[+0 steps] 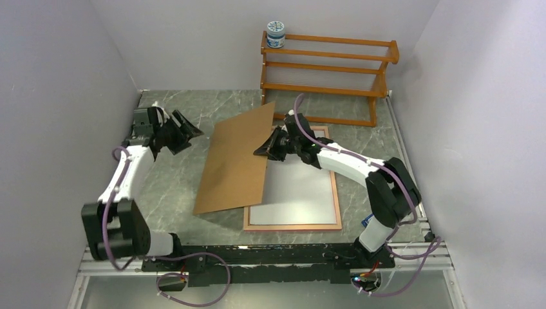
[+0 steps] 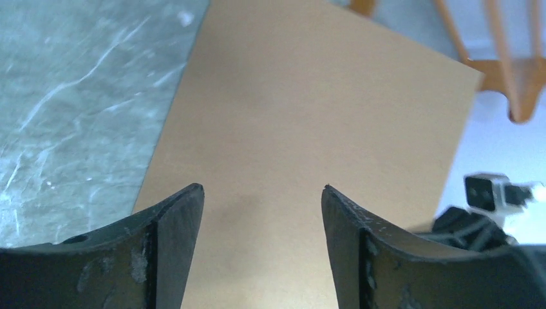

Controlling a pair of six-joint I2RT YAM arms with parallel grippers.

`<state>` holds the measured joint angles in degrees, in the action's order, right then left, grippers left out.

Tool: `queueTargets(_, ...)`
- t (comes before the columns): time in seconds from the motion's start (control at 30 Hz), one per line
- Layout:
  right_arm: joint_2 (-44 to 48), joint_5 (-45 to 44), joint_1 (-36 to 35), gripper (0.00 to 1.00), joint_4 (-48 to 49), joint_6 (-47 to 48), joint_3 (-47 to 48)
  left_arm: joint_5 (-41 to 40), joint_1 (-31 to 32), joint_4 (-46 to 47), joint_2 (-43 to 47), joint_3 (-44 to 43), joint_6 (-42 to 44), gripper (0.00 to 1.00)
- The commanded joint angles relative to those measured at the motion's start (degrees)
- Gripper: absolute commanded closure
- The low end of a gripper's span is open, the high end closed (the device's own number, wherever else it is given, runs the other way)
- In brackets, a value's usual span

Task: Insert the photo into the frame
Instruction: Turn over the photo frame item at the center of the board.

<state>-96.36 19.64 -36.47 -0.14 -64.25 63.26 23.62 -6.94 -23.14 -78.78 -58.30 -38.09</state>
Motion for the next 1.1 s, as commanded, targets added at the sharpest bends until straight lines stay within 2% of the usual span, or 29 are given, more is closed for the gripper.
queueTargets(0.0, 8.6, -2.4, 0.1, 1.0, -4.4, 4.0, 3.8, -1.0, 3.5, -7.4, 10.4, -3.1, 4.8, 0.22)
queueTargets(0.13, 13.8, -3.2, 0.1, 1.0, -10.1, 8.4, 5.2, 2.2, 8.9, -8.4, 17.6, -4.6, 9.8, 0.13)
queueTargets(0.3, 20.9, -4.4, 0.0, 1.0, -12.4, 11.8, 3.8, -2.1, 17.2, -10.6, 20.9, -6.9, 15.4, 0.06)
queueTargets(0.53, 27.1, -5.3, 0.0, 1.0, -16.1, 19.4, 5.1, -4.7, 19.3, -11.5, 18.5, -8.8, 11.4, 0.06)
queueTargets(0.7, 31.2, -5.7, 0.2, 1.0, -18.8, 23.4, 7.0, -15.9, 19.3, -16.0, 15.9, -11.1, 9.3, 0.06)
queueTargets(0.77, 32.9, -5.2, 0.3, 1.0, -19.1, 24.1, 7.6, -17.9, 19.3, -17.1, 14.8, -11.6, 9.2, 0.06)
queueTargets(0.83, 34.6, -3.9, 0.7, 1.0, -18.4, 24.1, 7.7, -16.0, 19.2, -17.1, 13.5, -12.2, 9.7, 0.06)
queueTargets(0.93, 36.4, -0.9, 2.3, 1.0, -17.4, 23.2, 7.9, -7.9, 18.7, -15.4, 11.1, -12.9, 10.7, 0.06)
queueTargets(1.07, 37.9, 8.4, 6.1, 1.0, -12.9, 20.8, 6.3, 0.4, 17.4, -15.5, 7.5, -16.1, 12.4, 0.06)
